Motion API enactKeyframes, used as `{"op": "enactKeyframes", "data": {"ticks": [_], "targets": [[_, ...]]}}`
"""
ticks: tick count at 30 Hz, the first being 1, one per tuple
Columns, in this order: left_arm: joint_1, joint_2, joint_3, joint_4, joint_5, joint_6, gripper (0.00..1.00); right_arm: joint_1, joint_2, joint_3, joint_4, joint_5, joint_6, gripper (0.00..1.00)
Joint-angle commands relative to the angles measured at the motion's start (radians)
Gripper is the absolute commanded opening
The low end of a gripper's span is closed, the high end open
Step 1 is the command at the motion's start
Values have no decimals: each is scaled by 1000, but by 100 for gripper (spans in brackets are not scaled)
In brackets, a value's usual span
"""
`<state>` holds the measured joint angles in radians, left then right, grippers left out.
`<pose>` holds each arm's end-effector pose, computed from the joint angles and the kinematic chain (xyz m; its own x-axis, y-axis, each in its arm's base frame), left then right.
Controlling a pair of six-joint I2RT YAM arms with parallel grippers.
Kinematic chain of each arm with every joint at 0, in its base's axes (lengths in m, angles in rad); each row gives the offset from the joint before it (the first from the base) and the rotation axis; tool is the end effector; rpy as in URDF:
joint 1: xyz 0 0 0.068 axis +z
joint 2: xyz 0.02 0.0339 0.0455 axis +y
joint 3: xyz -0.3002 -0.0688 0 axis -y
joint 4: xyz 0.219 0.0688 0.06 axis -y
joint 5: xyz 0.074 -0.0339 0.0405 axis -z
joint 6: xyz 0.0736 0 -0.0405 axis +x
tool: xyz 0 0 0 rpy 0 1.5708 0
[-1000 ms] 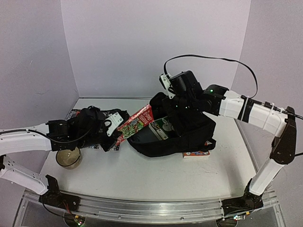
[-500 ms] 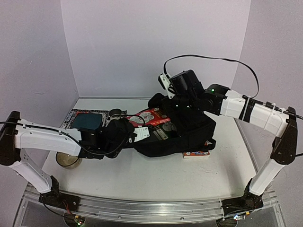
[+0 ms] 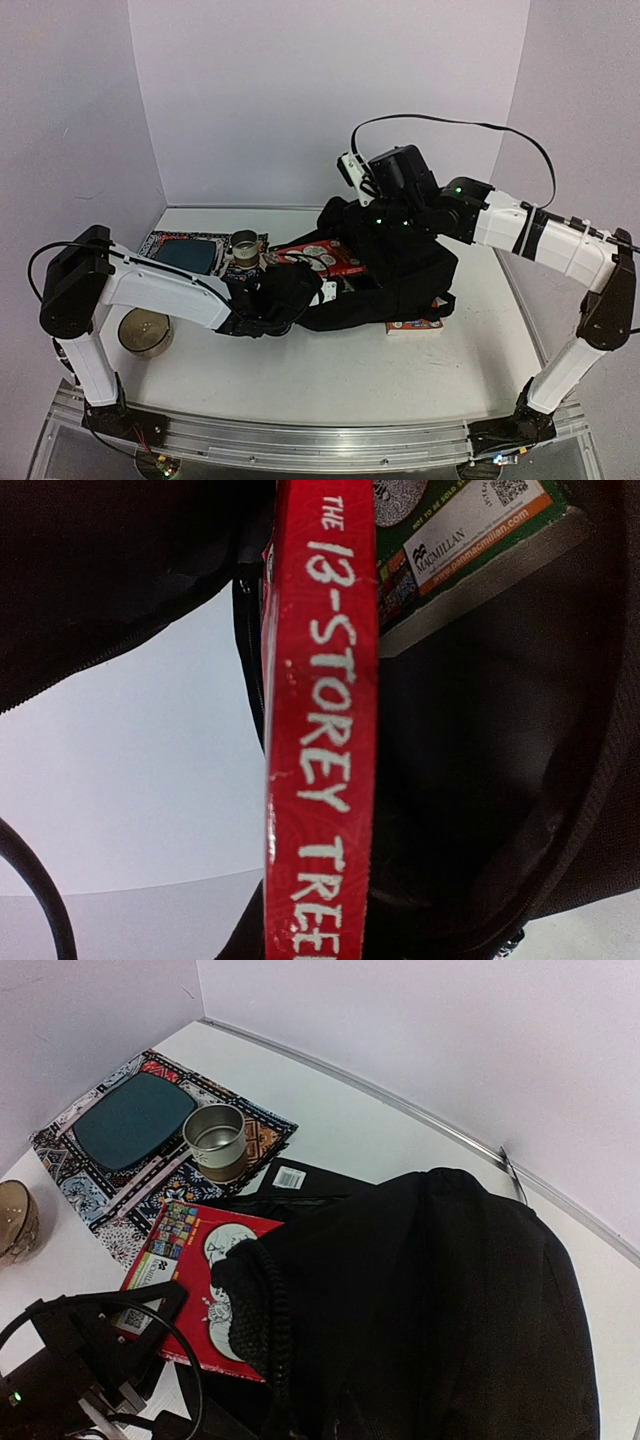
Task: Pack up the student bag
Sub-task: Place the book in the largest pocket of the bag.
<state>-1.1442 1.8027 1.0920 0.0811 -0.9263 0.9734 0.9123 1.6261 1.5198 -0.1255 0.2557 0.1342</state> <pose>0.2148 -0.3304 0.2387 0.0941 0.9934 -0.0655 0.3587 0.0275 0.9330 0.2607 0.3066 0.4163 -0.2215 -0.0748 -0.9723 -0.5902 0.8040 0.0726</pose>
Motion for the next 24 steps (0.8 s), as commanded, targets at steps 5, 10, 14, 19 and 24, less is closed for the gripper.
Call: {"op": "enactKeyframes", "data": {"ticks": [5, 10, 14, 19, 24], "targets": [[-19, -27, 46, 90, -73, -23, 0, -1, -71, 4, 143, -72, 22, 0], [-29, 40, 89, 92, -42, -29, 0, -1, -71, 5, 151, -100, 30, 0], [-29, 91, 137, 104, -11, -6, 2, -1, -71, 4, 152, -113, 33, 0], [-29, 139, 166, 208, 10, 57, 11, -3, -71, -3, 155, -114, 39, 0], [-29, 146, 185, 224, -5, 33, 38, -6, -70, -8, 156, -116, 44, 0]]}}
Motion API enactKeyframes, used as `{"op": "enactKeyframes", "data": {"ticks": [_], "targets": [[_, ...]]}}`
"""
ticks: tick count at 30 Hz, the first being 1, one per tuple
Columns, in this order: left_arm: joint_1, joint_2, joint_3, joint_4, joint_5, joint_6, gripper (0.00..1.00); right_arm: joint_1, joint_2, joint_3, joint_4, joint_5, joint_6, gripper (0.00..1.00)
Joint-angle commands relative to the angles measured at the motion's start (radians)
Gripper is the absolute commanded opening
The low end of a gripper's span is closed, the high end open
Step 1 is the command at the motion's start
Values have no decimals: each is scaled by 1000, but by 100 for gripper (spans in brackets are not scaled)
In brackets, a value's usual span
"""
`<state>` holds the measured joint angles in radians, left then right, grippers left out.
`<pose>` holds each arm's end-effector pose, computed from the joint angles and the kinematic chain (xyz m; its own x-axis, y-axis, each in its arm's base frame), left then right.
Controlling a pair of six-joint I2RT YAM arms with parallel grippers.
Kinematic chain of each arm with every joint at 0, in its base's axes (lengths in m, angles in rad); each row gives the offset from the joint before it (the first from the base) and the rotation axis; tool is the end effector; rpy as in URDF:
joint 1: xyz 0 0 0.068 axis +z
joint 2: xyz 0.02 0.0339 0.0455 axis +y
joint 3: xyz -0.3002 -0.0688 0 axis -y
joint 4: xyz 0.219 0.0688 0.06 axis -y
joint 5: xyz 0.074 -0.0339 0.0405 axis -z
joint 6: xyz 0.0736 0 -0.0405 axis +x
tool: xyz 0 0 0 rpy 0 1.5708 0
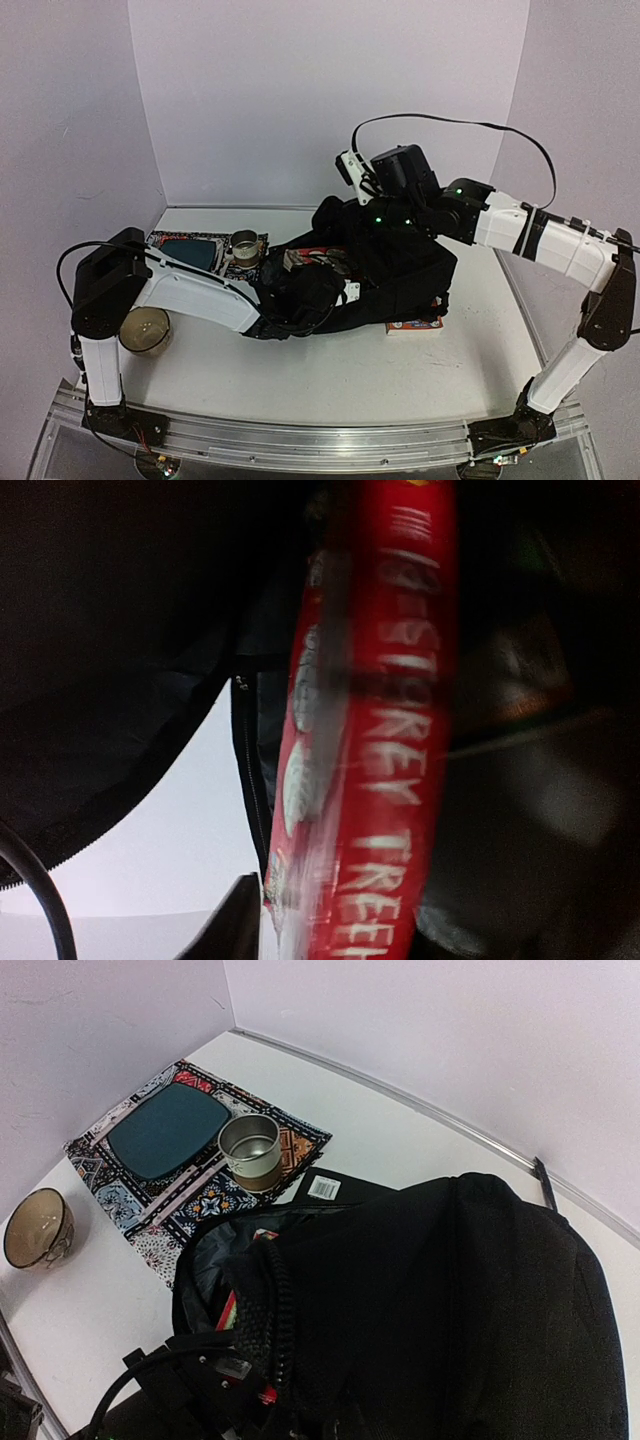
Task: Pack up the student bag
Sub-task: Place the book in the largest pocket of the bag.
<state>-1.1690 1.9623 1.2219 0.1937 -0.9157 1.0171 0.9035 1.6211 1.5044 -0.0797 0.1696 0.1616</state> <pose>0.2251 -0.3805 0.2258 0.1447 0.9846 -0.0985 0.3285 0.0461 0.9434 0.2594 0.3091 0.4188 -0.2273 -0.0322 -0.9733 -0.6436 0.7550 0.1253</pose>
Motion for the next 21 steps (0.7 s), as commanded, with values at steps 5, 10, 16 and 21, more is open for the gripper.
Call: {"op": "enactKeyframes", "data": {"ticks": [5, 10, 16, 21], "targets": [[-13, -98, -11, 107, -40, -62, 69, 1, -72, -1, 110, -25, 18, 0], [-35, -210, -111, 97, -53, -99, 90, -7, -72, -8, 110, -23, 20, 0], [-35, -299, -165, -41, -9, -252, 88, -8, -71, -14, 110, -24, 26, 0], [-14, -210, -75, -53, 51, -339, 40, -9, -63, -7, 113, -37, 34, 0]]}}
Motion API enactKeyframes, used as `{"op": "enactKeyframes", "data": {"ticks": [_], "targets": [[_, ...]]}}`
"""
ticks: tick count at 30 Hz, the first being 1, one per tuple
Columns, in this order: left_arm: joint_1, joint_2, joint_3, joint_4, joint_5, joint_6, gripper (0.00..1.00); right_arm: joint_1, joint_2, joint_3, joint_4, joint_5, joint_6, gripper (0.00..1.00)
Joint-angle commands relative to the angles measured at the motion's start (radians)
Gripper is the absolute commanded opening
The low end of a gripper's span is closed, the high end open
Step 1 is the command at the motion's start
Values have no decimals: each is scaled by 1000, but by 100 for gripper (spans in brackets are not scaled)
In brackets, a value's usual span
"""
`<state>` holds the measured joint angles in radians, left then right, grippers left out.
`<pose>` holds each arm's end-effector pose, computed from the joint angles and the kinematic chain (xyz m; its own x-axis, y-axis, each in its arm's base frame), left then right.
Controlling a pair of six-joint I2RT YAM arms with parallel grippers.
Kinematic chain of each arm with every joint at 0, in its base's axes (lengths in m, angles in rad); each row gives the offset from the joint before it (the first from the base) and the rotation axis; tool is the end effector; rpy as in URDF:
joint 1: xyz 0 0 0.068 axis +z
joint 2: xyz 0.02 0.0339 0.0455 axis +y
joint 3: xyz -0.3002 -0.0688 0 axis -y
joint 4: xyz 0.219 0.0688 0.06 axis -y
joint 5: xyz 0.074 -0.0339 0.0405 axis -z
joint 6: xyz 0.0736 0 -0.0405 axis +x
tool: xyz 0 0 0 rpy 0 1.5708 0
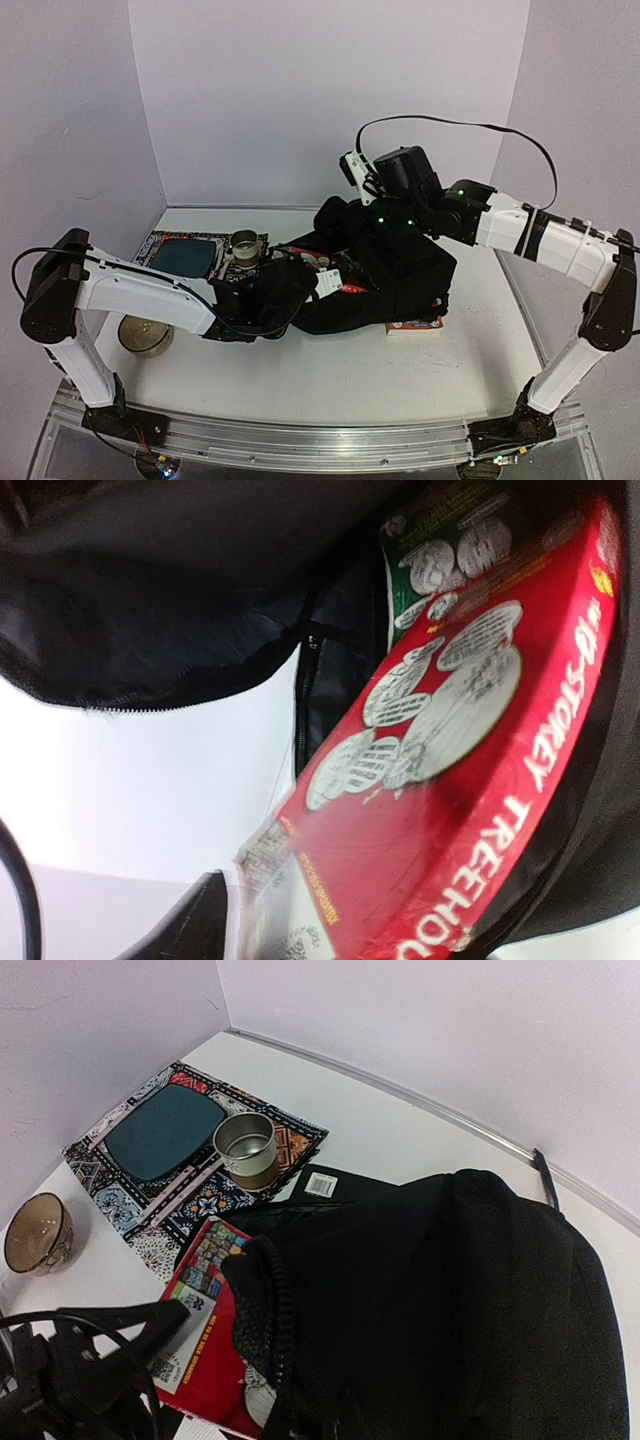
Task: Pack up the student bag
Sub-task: Place the book in the largest pocket of the bag.
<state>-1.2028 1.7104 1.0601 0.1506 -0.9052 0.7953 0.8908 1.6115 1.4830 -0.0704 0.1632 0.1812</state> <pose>0.1897 -0.3312 0.2687 0.1134 0.9316 -0.3453 0.3526 0.2872 0.8906 0.2613 0.3042 0.4159 -0.2424 -0.0170 -0.9700 -0.6338 0.7598 0.1451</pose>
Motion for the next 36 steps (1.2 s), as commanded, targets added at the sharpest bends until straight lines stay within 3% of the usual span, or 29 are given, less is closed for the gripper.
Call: {"op": "enactKeyframes", "data": {"ticks": [1, 7, 11, 15, 22, 25, 30, 36], "targets": [[33, 67, 108, -5, 47, -121, 31, 3, -55, 15, 105, -34, 17, 0], [72, 175, 237, 17, 138, -116, 3, 3, -67, 7, 105, -36, 21, 0], [73, 245, 308, 20, 160, -119, 2, 3, -68, 8, 107, -37, 21, 0], [68, 263, 303, 23, 199, -123, 19, 3, -64, 12, 109, -45, 23, 0], [61, 175, 210, 19, 281, -156, 70, 2, -56, 17, 109, -47, 23, 0], [61, 140, 179, 8, 303, -166, 86, 2, -54, 18, 109, -48, 23, 0], [73, 104, 189, -112, 371, -224, 98, 2, -53, 19, 109, -50, 23, 0], [82, 41, 160, -207, 407, -307, 97, 2, -51, 18, 109, -48, 23, 0]]}}
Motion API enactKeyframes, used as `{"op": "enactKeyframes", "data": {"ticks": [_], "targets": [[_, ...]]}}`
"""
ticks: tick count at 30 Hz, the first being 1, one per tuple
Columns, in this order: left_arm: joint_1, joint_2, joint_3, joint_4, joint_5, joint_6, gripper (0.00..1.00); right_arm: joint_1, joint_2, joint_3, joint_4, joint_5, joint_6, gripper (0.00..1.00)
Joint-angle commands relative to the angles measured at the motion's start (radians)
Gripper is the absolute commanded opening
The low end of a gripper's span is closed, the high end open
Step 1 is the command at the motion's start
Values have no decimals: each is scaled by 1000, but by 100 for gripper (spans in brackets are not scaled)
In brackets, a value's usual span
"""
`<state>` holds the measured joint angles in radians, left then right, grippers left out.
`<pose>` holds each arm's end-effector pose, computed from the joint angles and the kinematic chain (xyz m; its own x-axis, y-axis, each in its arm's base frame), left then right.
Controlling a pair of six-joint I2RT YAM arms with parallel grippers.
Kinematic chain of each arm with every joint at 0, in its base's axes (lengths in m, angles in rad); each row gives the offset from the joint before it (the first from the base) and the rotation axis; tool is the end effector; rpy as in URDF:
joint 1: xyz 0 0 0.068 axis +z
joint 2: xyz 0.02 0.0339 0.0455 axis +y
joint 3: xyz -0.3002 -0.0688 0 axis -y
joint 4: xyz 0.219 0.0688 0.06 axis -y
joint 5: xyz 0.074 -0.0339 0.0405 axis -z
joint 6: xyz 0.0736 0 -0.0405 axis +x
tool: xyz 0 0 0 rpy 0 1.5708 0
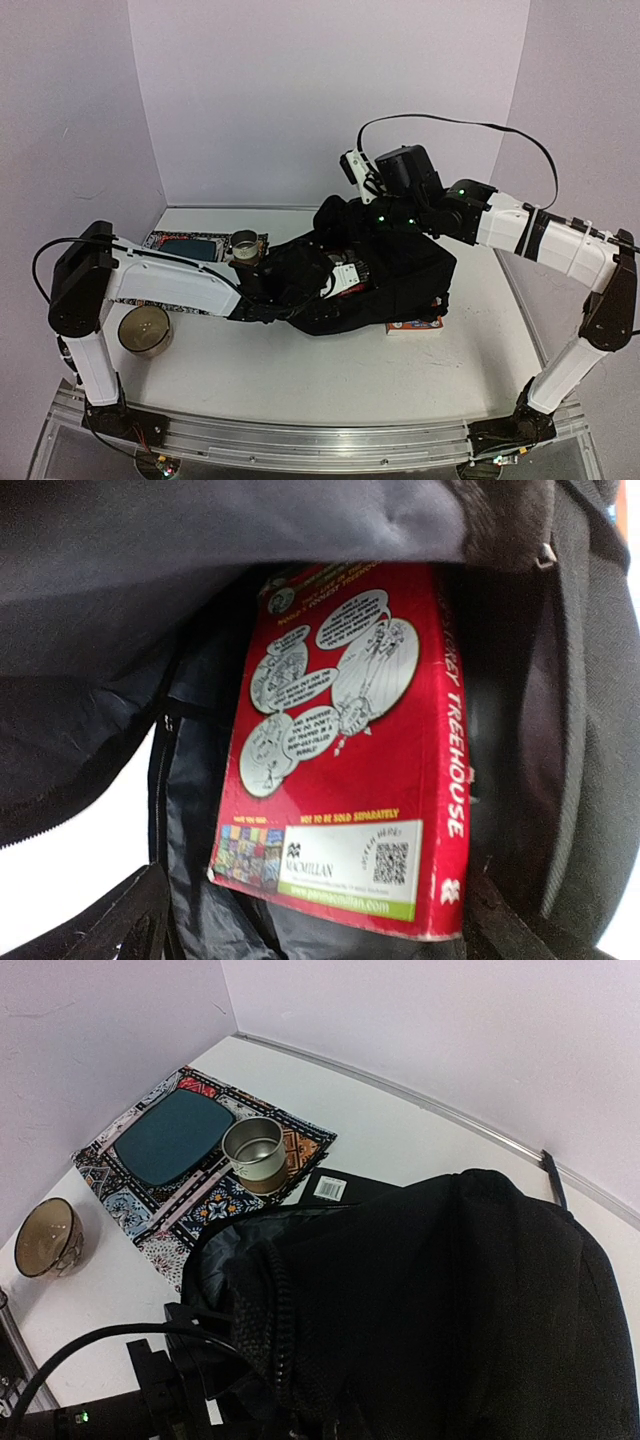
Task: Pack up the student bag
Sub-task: Place the book in the largest pocket of the bag, then adjust the book in the largest pocket of the bag.
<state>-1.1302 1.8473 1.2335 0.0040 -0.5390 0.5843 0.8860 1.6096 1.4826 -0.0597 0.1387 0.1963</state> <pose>0.2167 -0.3710 0.2467 0.1255 0.8439 -0.5216 0.6325 0.3370 0.6974 0.2614 0.3040 0.4180 -0.2480 0.0017 -0.9688 -0.6452 0.7457 0.1665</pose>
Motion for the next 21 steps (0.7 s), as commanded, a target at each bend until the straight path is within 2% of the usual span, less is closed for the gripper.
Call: {"op": "enactKeyframes", "data": {"ticks": [1, 8, 12, 16, 18, 21], "targets": [[11, -111, -21, -74, 41, -117, 96, 7, -49, 16, 98, -24, 9, 0], [14, -188, -86, -130, 127, -233, 92, 7, -40, 16, 99, -26, 11, 0], [76, -201, -88, -148, 188, -381, 75, 7, -40, 15, 98, -31, 15, 0], [141, -199, -76, -184, 277, -508, 52, 7, -43, 8, 100, -38, 19, 0], [149, -187, -64, -206, 296, -534, 44, 7, -45, 4, 103, -44, 21, 0], [157, -149, -40, -257, 342, -562, 39, 7, -47, 1, 107, -49, 25, 0]]}}
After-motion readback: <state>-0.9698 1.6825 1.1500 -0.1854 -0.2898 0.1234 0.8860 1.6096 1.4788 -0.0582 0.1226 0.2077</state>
